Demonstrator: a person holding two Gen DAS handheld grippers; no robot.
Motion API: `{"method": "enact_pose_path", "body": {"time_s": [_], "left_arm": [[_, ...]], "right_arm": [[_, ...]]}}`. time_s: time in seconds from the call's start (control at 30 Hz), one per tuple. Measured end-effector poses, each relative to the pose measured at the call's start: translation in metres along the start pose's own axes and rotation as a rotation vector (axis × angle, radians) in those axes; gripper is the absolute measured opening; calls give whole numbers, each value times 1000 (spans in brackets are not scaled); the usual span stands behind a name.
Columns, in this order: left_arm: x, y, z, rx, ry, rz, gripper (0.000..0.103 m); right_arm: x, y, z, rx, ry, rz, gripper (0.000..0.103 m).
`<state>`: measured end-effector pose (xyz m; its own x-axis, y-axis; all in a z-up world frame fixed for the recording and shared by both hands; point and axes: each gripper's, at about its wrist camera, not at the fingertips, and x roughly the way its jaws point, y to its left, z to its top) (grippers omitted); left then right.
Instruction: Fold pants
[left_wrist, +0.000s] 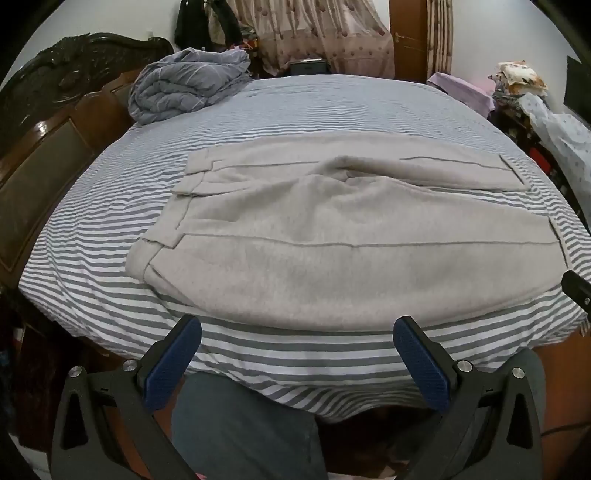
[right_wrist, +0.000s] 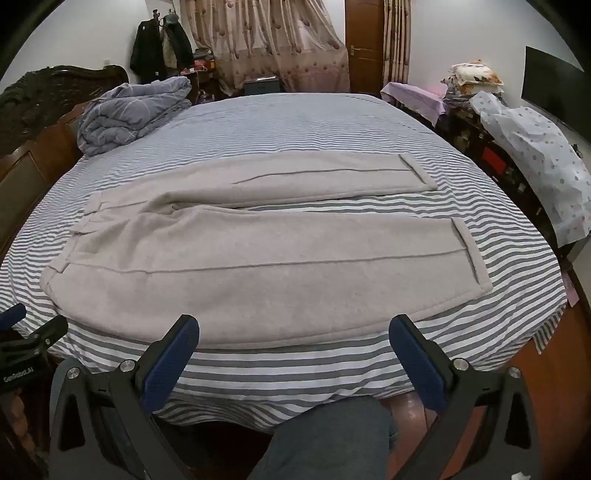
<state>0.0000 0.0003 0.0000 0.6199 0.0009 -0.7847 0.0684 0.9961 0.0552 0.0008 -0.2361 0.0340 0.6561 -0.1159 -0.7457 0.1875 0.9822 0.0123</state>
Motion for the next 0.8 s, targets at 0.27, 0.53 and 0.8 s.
{"method": "enact_pose_path", "body": {"time_s": [0.27,0.53,0.8], "left_arm": [[6,1,-2,16,19,-5,103],[6,-2,-3,32,0,-6,103],[7,0,-4,25,-19,-28,103]], "right_arm": [[2,-5,-3,9,9,2,101],[3,-5,-4,10,9,5,101],[5,-6,-6,7,12,4,101]]}}
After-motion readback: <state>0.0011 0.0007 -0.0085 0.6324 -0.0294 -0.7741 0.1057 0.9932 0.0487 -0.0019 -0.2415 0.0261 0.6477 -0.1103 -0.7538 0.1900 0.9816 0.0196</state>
